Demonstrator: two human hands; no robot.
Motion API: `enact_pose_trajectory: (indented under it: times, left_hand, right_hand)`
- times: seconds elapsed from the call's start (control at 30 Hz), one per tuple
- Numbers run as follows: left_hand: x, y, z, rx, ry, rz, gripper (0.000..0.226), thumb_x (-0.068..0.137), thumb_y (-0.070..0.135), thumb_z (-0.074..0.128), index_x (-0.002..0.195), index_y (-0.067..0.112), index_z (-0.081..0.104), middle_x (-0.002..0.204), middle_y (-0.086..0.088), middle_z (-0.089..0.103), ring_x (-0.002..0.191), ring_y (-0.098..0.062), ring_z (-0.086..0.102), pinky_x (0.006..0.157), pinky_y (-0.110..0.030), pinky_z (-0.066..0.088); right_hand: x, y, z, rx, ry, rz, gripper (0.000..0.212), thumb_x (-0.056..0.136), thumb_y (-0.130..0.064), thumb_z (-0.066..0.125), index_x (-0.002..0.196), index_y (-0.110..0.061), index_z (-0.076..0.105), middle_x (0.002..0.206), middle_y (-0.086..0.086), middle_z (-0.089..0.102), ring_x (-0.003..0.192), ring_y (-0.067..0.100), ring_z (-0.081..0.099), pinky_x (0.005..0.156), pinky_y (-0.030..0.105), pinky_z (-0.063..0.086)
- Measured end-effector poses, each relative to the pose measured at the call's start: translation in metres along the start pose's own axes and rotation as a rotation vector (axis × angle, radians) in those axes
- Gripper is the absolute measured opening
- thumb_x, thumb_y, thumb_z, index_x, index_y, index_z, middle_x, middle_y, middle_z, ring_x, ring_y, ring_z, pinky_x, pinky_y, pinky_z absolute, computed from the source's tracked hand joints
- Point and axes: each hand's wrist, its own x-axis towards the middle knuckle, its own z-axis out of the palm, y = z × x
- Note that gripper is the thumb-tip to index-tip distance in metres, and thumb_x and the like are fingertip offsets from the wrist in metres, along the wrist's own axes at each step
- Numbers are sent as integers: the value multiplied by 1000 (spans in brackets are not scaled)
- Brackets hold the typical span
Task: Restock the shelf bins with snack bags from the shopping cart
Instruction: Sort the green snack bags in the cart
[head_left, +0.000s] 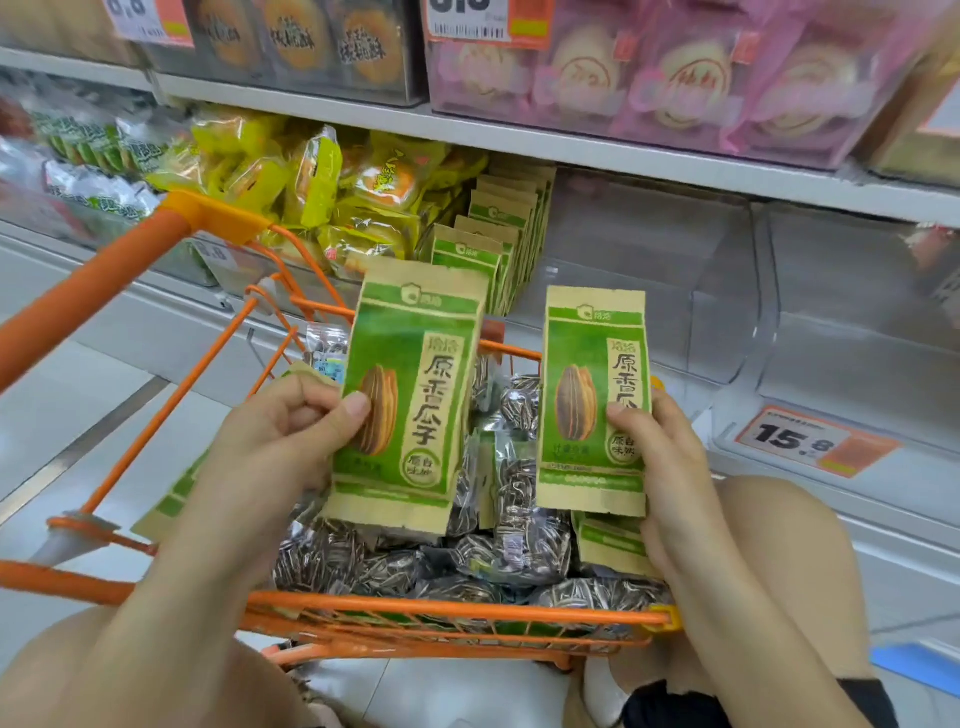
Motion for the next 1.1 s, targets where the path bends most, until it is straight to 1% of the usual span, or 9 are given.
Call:
enact_pose_trajectory:
  times: [0.17, 0.3, 0.4, 0.6, 0.7, 0.8, 0.93, 1.0, 1.1]
  left_hand:
    - [0, -3, 61, -238, -113, -270, 16, 72, 25, 66, 79, 12, 58, 88, -13, 69, 79, -20, 65, 65, -33, 52]
    - [3, -14, 98, -299, 20, -303, 19, 69, 28, 70, 74, 14, 58, 79, -5, 69, 86, -24, 63, 93, -53, 46]
    - [1, -16, 117, -318, 44, -313, 15, 79, 26, 69, 77, 14, 60, 86, -9, 71, 97, -31, 63, 99, -60, 40]
    - [6, -9, 136, -392, 85, -296, 12, 82, 22, 70, 77, 14, 62, 95, -14, 71, 98, -32, 65, 96, -55, 45]
    - [16, 1, 149, -330, 63, -211, 11, 85, 21, 66, 90, 14, 60, 97, -6, 69, 90, -17, 64, 84, -30, 50]
    - [42, 6, 148, -56, 2, -27, 24, 92, 28, 58, 114, 20, 54, 110, 7, 59, 97, -3, 57, 77, -15, 42]
    - [91, -7, 123, 710, -65, 278, 35, 95, 35, 49, 125, 19, 51, 134, 3, 42, 121, -14, 42, 93, -26, 34]
    - [113, -22, 113, 1081, -67, 363, 42, 95, 39, 47, 127, 13, 52, 142, -6, 38, 129, -25, 37, 104, -36, 30]
    - [129, -42, 103, 1299, -73, 385, 50, 94, 47, 38, 124, 9, 53, 134, -13, 50, 123, -31, 44, 104, -42, 33]
  right_hand:
    - [-4, 5, 5, -99, -88, 1, 31, 74, -32, 59, 104, -33, 63, 105, -3, 71, 102, 20, 65, 101, 54, 43]
    - [-4, 6, 3, -72, -99, 18, 33, 77, -36, 54, 108, -37, 62, 110, -3, 70, 109, 20, 63, 102, 55, 42]
    - [-6, 0, 4, -45, -126, 9, 42, 82, -44, 53, 120, -27, 61, 115, -1, 69, 109, 17, 64, 99, 47, 47]
    - [-1, -28, -7, -83, -287, -61, 46, 76, -31, 65, 119, -18, 59, 109, -1, 72, 98, 16, 69, 74, 22, 55]
    - [14, -37, -11, -184, -223, -65, 48, 66, -25, 75, 112, -18, 63, 101, 0, 74, 93, 18, 71, 74, 26, 56]
    - [37, -49, -19, -139, -199, 61, 55, 61, -22, 82, 112, -11, 63, 91, 4, 75, 79, 18, 72, 62, 26, 56]
    - [72, -72, -29, -156, -156, 172, 58, 64, -35, 74, 115, -8, 66, 101, 11, 74, 85, 23, 71, 61, 27, 56]
    - [93, -78, -28, -124, -141, 198, 43, 72, -32, 71, 110, -11, 69, 106, 11, 73, 93, 26, 69, 72, 33, 58]
    - [132, -75, -14, -108, -63, 270, 22, 83, -27, 68, 103, -17, 69, 96, 6, 74, 99, 25, 67, 91, 41, 53]
